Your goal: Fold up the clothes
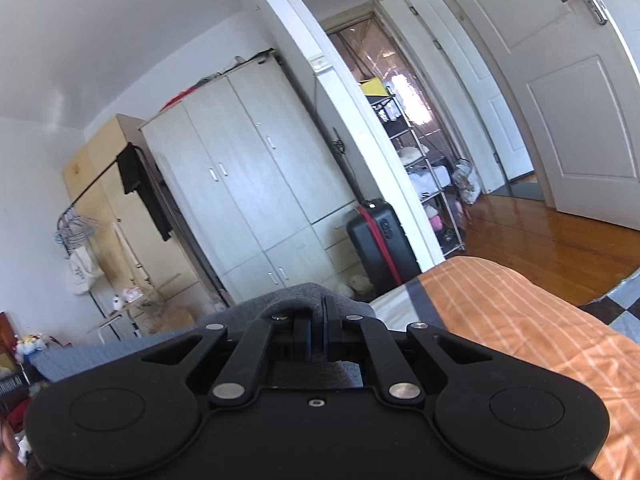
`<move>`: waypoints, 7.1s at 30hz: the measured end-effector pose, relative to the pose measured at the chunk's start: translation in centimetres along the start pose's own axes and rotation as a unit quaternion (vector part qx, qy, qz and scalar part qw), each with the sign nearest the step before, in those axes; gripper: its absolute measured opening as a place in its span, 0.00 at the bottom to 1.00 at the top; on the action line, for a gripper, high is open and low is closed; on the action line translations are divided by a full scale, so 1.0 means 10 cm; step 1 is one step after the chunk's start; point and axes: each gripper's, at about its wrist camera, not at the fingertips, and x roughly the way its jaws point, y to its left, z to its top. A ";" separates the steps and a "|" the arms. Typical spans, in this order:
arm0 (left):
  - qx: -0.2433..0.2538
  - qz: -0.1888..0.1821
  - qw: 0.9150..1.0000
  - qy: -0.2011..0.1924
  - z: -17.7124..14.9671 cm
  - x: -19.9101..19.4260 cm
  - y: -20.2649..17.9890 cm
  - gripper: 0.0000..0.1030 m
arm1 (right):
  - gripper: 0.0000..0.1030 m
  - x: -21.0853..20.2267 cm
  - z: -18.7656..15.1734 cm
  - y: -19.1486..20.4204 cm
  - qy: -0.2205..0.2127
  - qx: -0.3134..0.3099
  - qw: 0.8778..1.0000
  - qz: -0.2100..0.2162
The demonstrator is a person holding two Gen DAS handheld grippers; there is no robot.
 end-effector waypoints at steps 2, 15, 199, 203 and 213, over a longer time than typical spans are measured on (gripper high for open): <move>0.003 -0.016 1.000 -0.004 0.08 -0.12 -0.04 0.04 | 0.06 -0.06 0.00 0.07 0.001 -0.014 1.000 0.000; 0.043 -0.096 0.990 -0.097 0.59 -1.05 -0.28 0.04 | 0.06 -0.71 0.19 0.42 -0.099 -0.068 0.993 0.008; -0.038 0.036 0.940 0.338 -1.62 0.11 0.40 0.38 | 0.01 -0.20 -0.76 -1.16 0.200 0.033 0.929 -0.309; -0.003 0.023 0.946 0.322 -1.27 0.22 0.56 0.50 | 0.01 -0.27 -0.64 -0.96 0.150 -0.051 0.914 -0.373; -0.007 0.039 0.905 0.423 -1.37 0.72 1.37 0.62 | 0.25 -0.39 -0.46 -0.38 0.153 0.007 0.960 -0.235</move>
